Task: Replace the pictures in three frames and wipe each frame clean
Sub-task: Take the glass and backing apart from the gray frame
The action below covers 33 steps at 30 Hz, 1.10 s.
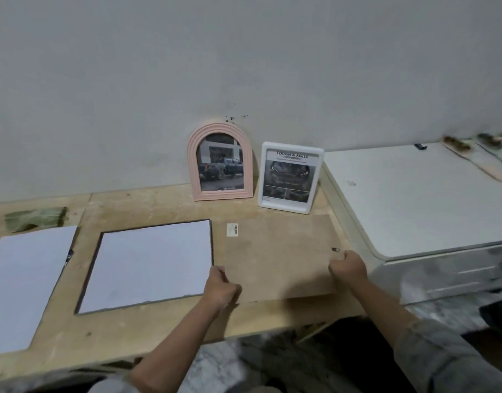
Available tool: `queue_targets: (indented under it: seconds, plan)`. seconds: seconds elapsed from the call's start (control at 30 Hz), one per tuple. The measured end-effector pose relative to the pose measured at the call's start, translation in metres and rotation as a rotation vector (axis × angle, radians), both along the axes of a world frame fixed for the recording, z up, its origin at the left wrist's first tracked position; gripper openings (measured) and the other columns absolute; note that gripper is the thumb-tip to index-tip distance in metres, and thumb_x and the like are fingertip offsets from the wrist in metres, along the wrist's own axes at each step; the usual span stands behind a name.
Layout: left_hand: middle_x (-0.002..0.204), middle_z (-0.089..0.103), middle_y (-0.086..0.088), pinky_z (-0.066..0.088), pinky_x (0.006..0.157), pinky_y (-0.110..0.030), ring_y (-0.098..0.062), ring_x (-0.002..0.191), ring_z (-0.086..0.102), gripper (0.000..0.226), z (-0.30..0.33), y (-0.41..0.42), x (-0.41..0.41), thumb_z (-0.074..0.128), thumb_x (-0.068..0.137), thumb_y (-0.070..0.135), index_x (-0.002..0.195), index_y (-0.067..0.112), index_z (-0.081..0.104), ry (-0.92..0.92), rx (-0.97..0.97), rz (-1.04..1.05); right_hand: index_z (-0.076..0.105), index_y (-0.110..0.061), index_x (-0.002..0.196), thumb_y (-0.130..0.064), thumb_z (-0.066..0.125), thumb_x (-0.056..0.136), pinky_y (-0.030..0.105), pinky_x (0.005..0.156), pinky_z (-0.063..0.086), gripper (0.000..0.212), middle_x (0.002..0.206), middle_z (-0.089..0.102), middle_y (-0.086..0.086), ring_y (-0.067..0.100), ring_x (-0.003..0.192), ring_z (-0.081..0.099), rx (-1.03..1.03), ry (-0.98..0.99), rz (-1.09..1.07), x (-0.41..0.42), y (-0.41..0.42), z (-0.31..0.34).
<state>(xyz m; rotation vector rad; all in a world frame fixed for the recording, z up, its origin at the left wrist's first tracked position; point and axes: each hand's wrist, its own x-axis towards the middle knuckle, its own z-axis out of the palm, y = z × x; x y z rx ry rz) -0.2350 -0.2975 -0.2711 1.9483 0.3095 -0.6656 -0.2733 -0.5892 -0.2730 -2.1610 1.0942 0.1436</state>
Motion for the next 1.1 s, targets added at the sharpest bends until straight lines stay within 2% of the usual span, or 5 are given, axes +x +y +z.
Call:
queue_targets:
  seconds: [0.33, 0.57, 0.73, 0.9, 1.1]
  plan:
    - [0.119, 0.045, -0.026, 0.043, 0.08, -0.038, -0.037, 0.106, 0.05, 0.045, -0.013, -0.015, -0.005, 0.062, 0.062, 0.016, 0.097, 0.002, 0.038, -0.152, 0.268, -0.022, 0.044, -0.004, 0.129, -0.014, 0.054, 0.076, 0.034, 0.091, 0.046, 0.055, 0.125, 0.054, 0.015, 0.032, 0.113, 0.053, 0.075, -0.062, 0.131, 0.007, 0.015, -0.017]
    - [0.151, 0.005, -0.033, 0.015, 0.118, -0.044, -0.045, 0.143, 0.0, 0.062, -0.019, -0.025, -0.009, 0.066, 0.071, 0.007, 0.122, -0.012, 0.036, -0.135, 0.436, -0.151, 0.021, -0.002, 0.141, -0.021, 0.051, 0.082, 0.035, 0.102, 0.032, 0.068, 0.153, 0.009, 0.014, 0.03, 0.131, 0.031, -0.088, 0.126, 0.328, 0.002, 0.038, -0.031]
    - [0.15, 0.011, -0.034, 0.022, 0.114, -0.044, -0.045, 0.142, 0.01, 0.054, -0.017, -0.022, -0.002, 0.065, 0.074, 0.007, 0.118, -0.009, 0.039, -0.113, 0.431, -0.16, 0.026, -0.002, 0.135, -0.017, 0.056, 0.075, 0.043, 0.113, 0.02, 0.068, 0.149, 0.008, 0.019, 0.036, 0.137, 0.016, -0.127, 0.178, 0.293, 0.015, 0.051, -0.029]
    - [0.092, 0.059, -0.008, 0.035, 0.069, -0.023, -0.027, 0.088, 0.058, 0.006, -0.006, -0.008, 0.002, 0.051, 0.089, 0.009, 0.092, 0.006, 0.055, -0.334, 0.344, 0.006, 0.043, -0.001, 0.13, -0.013, 0.064, 0.07, 0.051, 0.11, 0.027, 0.065, 0.146, 0.026, 0.031, 0.045, 0.135, 0.026, -0.392, 0.035, 0.474, 0.034, 0.087, -0.02]
    - [0.117, 0.063, -0.012, 0.037, 0.087, -0.019, -0.025, 0.11, 0.058, 0.03, 0.014, 0.062, 0.038, 0.052, 0.09, 0.008, 0.119, 0.001, 0.059, -0.48, 0.307, 0.126, 0.022, -0.012, 0.146, -0.022, 0.044, 0.088, 0.045, 0.117, 0.009, 0.062, 0.156, 0.012, 0.012, 0.028, 0.145, 0.006, -0.266, -0.054, 0.717, 0.086, 0.173, -0.019]
